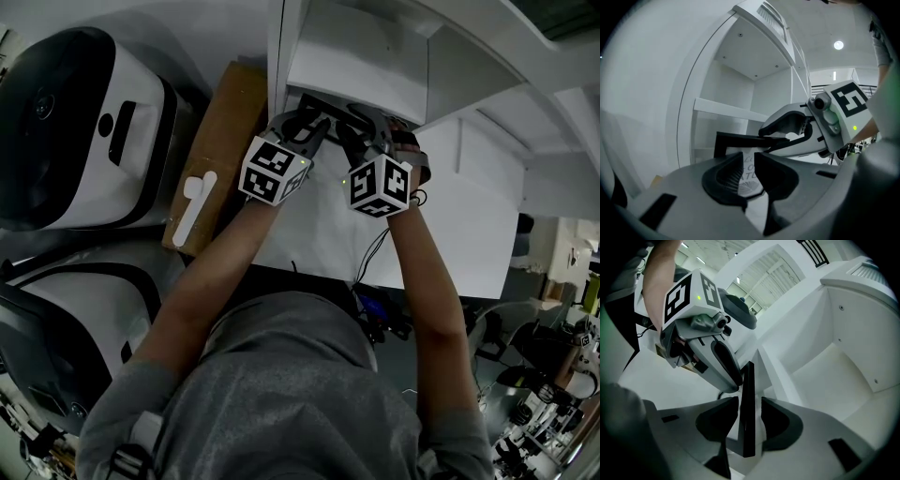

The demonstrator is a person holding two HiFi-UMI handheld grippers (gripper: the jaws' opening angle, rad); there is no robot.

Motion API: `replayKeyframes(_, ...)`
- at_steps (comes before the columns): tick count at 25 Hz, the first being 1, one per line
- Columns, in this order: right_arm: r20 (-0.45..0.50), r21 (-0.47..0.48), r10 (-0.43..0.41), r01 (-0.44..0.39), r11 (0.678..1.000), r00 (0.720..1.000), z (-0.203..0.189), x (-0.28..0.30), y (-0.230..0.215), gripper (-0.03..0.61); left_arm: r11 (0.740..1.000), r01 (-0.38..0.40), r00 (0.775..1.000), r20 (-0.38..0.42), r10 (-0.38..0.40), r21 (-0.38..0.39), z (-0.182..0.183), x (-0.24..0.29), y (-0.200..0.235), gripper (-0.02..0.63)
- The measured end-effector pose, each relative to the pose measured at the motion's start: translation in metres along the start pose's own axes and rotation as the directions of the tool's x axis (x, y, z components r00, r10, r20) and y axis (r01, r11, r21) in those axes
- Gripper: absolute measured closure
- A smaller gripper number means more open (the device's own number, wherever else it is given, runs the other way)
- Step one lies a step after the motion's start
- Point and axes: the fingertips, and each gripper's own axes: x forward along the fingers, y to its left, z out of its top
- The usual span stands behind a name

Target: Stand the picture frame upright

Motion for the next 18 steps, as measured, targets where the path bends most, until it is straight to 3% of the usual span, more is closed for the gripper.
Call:
replayKeyframes(7, 0.005, -0.016, -0.007, 0.007, 1.0, 1.0, -0.003, -0.007, 0.0, 0.416, 1.0, -0.007, 1.0, -0.002, 0.007, -0.002, 0.0, 0.003, 0.001, 0.547)
replayKeyframes(18, -0.001, 0.074, 0.005, -0.005, 0.997, 1.0, -0.014, -0.023, 0.005, 0.416, 1.0, -0.015, 1.0, -0.009, 0.015, -0.002, 0.002, 0.011, 0.0, 0.547)
